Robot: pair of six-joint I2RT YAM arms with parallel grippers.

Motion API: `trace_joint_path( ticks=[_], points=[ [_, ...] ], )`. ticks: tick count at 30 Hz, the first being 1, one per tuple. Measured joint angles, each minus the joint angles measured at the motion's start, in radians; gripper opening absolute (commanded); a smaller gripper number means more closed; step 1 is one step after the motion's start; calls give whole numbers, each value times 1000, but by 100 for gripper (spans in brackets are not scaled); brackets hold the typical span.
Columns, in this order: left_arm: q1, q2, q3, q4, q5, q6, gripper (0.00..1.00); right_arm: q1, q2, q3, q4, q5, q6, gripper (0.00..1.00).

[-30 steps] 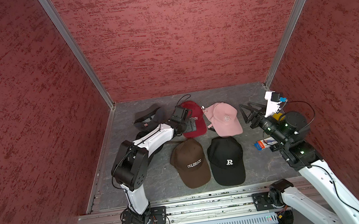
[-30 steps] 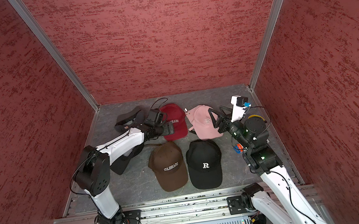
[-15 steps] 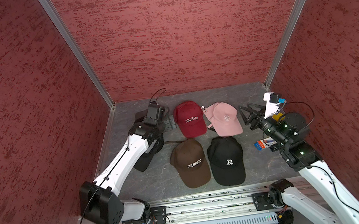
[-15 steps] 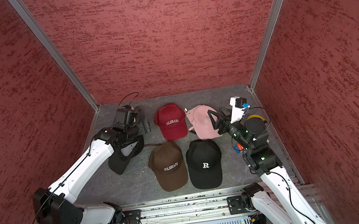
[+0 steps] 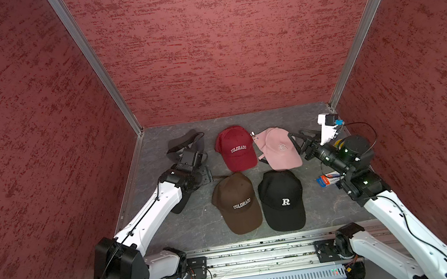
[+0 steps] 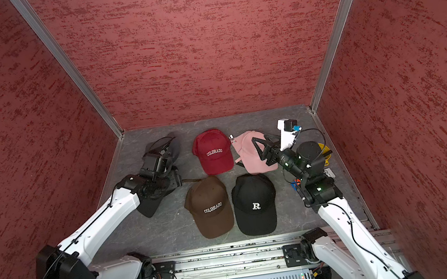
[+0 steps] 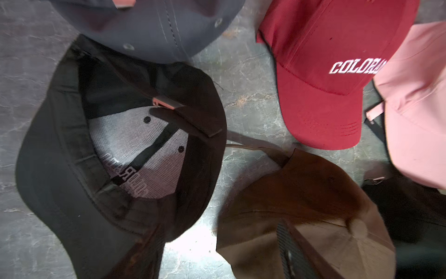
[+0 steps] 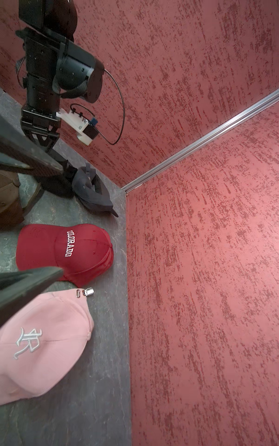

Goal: Open the adjustable buckle of the baseball cap
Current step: Pick up the baseball cap from the center of the board.

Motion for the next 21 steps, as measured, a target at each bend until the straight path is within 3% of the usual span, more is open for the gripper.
trace_joint_path(
  ticks=[8,13,17,21],
  points=[
    [25,129,-3,121,16,29,59,0,-42,-8,-2,1,12,59],
    [35,177,-3,180,45,44,34,0,-65,-22,-1,7,20,59],
    [35,175,-5,225,68,36,8,0,-65,-34,-1,8,29,58],
    [18,143,-5,225,64,32,0,0,-57,-38,0,8,33,58]
  ],
)
